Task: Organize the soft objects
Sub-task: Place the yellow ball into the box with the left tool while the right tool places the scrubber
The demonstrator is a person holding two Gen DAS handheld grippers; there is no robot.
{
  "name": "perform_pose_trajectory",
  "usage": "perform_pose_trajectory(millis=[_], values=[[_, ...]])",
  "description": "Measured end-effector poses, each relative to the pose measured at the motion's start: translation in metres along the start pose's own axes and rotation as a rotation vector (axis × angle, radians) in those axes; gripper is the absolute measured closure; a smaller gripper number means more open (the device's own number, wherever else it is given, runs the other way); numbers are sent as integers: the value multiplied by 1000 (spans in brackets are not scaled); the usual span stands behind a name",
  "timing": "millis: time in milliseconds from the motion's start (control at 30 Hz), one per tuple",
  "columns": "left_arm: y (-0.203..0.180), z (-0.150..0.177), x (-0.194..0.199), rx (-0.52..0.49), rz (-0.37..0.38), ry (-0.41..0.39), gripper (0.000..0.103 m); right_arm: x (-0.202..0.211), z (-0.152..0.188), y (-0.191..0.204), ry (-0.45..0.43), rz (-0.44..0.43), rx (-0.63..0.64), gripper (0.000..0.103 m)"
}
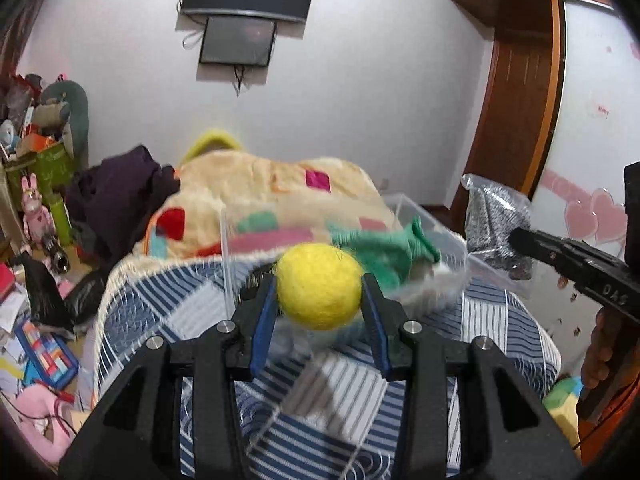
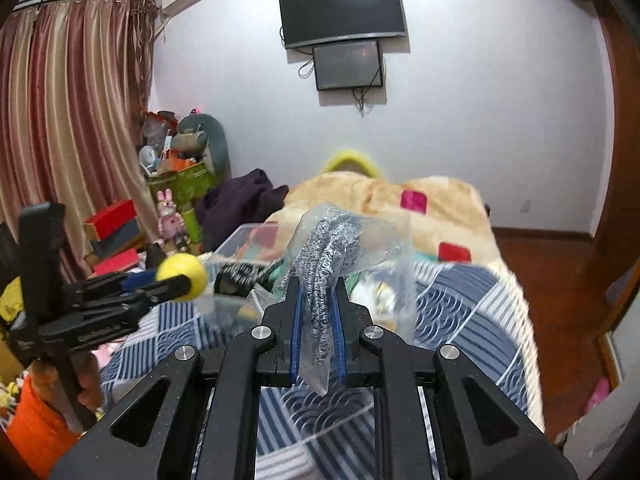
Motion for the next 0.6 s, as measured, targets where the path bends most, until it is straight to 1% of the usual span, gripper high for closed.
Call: perform_pose_trajectory(millis=[133, 333, 533, 600], values=[[2, -8, -11, -11, -18, 1, 62, -22, -3, -7, 38, 34, 26, 91], [8, 2, -44, -23, -60, 64, 62, -55, 11, -12, 132, 46, 21, 91], [13, 12, -69, -33, -80, 109, 62, -67, 14, -8, 161, 47, 34, 91], [14, 13, -73, -26, -76, 121, 62, -70, 16, -8, 172, 50, 46, 91]])
Point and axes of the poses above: each gripper's, at about its wrist camera, not at the fingertips, and x roughly against the way its jaws point, y to its left, z to its underside, the point moved 3 cm from there along -x, roughly the way its jaws point, and after that the axes turned 5 degrees about -y, right-handed, at the moved point
